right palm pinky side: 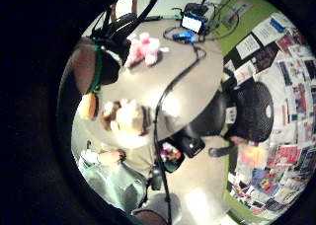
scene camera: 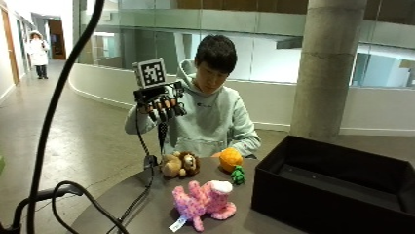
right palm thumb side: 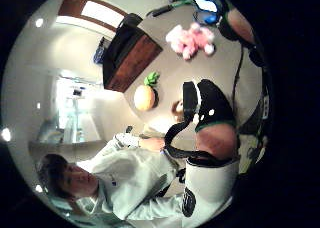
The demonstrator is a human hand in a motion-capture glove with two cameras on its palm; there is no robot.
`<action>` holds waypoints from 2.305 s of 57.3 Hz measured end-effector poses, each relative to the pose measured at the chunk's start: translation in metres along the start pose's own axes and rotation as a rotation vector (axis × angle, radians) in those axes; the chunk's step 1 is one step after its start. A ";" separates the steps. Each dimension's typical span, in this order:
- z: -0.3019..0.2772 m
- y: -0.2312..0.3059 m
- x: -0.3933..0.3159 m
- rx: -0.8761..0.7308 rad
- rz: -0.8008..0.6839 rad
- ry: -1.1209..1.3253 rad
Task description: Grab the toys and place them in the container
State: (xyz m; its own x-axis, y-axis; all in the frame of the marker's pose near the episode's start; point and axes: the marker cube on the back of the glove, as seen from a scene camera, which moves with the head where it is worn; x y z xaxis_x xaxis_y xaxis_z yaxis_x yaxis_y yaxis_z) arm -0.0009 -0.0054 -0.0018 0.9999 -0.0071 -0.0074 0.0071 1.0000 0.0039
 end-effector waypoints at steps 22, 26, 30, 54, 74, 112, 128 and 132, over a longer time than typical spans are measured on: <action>0.052 -0.154 -0.022 -0.163 -0.040 0.150; 0.091 -0.169 -0.023 -0.265 -0.015 0.146; 0.132 -0.174 -0.023 -0.444 0.052 0.143; 0.213 -0.204 -0.004 -0.320 -0.008 0.193; 0.147 -0.158 -0.074 -0.502 -0.034 0.212; 0.008 -0.248 -0.318 0.069 -0.310 -0.043; 0.018 -0.239 -0.314 0.064 -0.374 -0.020; 0.022 -0.229 -0.308 0.044 -0.399 -0.026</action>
State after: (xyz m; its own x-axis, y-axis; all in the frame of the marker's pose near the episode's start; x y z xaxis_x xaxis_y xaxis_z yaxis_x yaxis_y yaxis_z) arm -0.3103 -0.2326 0.0217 0.9184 -0.3955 0.0086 0.3947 0.9175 0.0491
